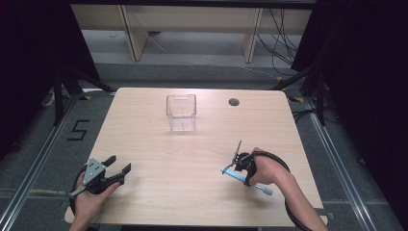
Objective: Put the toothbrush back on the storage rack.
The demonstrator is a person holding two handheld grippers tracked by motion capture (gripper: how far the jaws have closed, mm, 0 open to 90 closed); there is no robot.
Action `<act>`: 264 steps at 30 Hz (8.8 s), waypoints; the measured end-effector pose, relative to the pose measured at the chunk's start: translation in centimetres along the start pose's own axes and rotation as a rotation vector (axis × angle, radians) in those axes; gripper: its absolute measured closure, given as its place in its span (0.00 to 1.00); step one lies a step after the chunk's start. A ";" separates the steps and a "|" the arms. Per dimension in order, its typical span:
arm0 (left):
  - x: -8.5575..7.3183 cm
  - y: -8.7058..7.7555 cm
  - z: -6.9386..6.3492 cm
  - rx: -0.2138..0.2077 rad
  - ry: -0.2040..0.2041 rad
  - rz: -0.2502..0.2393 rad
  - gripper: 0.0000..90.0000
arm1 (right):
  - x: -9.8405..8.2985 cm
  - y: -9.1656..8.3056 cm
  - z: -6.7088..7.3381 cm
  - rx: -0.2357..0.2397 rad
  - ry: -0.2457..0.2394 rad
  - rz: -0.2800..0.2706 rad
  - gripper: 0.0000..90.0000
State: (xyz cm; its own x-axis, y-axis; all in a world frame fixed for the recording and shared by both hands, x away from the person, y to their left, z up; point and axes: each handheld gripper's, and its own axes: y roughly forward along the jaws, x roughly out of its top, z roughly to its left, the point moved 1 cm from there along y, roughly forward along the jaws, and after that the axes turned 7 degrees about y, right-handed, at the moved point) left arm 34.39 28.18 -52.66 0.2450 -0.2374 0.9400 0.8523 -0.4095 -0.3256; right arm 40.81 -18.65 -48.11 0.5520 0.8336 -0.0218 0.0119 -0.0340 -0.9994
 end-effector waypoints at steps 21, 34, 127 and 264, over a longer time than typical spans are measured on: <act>0.0 0.0 -0.1 -0.005 0.002 -0.001 0.34 | 0.6 0.3 0.1 -0.009 -0.065 0.041 0.88; 1.3 -0.3 -0.6 -0.081 0.034 -0.037 0.34 | 0.6 -0.3 0.5 0.003 -0.131 -0.006 0.88; 6.8 7.6 -10.9 -0.681 0.312 -0.024 0.87 | 4.5 -7.5 6.6 0.011 -0.168 -0.540 0.59; 13.1 10.0 -7.1 -0.329 0.084 -0.215 0.87 | 0.5 -2.3 3.6 -0.003 0.519 -1.275 0.53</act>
State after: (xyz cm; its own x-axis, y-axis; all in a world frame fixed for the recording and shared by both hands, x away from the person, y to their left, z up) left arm 42.85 14.70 -44.35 0.0272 -0.1814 0.9830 0.6829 -0.7148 -0.1508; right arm 38.05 -16.19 -45.90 0.4025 -0.0115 0.9153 0.7421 0.5896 -0.3189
